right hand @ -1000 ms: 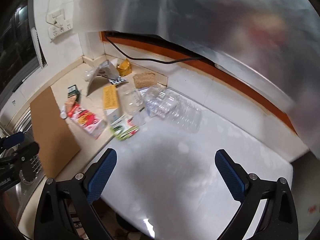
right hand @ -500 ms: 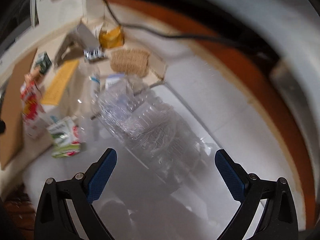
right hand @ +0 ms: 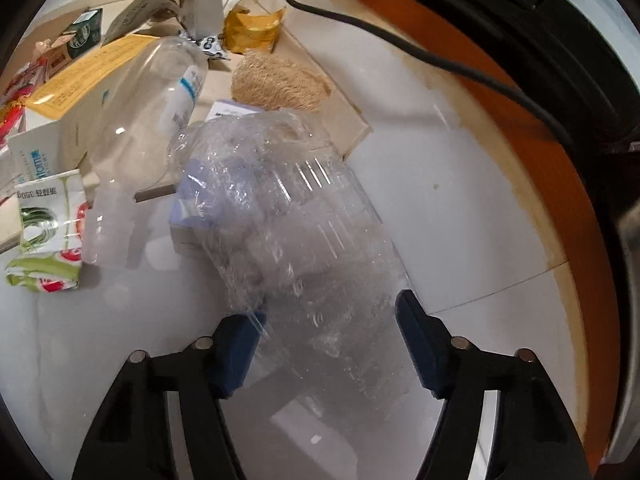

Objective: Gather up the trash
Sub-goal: 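Grasp the crumpled clear plastic packaging with the right gripper while the left tool approaches the B.Duck carton, then grasp the B.Duck strawberry carton with the left gripper while the right gripper holds the plastic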

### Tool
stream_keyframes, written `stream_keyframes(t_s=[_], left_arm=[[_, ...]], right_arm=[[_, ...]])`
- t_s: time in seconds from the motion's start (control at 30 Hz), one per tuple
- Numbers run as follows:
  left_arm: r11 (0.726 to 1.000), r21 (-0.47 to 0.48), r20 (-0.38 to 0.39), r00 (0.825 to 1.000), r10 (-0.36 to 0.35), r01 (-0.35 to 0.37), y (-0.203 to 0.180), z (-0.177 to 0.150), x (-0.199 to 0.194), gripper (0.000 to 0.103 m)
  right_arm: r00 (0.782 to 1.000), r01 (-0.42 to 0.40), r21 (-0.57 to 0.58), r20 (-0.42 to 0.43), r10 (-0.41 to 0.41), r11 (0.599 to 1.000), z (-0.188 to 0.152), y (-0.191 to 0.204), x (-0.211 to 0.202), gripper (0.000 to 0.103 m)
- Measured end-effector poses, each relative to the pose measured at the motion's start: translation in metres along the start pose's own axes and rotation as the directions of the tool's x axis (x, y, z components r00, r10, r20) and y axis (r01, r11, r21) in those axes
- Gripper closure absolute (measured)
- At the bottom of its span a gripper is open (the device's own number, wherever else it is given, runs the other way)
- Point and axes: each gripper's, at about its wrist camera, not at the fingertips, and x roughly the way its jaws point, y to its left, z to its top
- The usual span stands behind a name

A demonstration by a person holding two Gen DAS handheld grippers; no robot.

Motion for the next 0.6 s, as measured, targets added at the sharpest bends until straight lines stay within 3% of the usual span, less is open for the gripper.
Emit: stream_keyframes(t_s=[0.17, 0.47, 0.6], left_arm=[[0.997, -0.069, -0.042, 0.999, 0.022, -0.025, -0.005, 0.014, 0.012, 0.033], [0.974, -0.177, -0.080, 0.988, 0.130, -0.142, -0.028, 0.037, 0.024, 0.033], [0.957, -0.212, -0.107, 0.978, 0.177, -0.196, -0.038, 0.043, 0.034, 0.033]], right_arm=[[0.998, 0.023, 0.075, 0.059, -0.027, 0.997, -0.009, -0.007, -0.001, 0.069], [0.995, -0.045, 0.175, 0.100, 0.028, 0.984, -0.024, -0.017, -0.007, 0.089], [0.994, -0.057, 0.158, 0.102, 0.042, 0.986, -0.024, -0.010, -0.006, 0.089]])
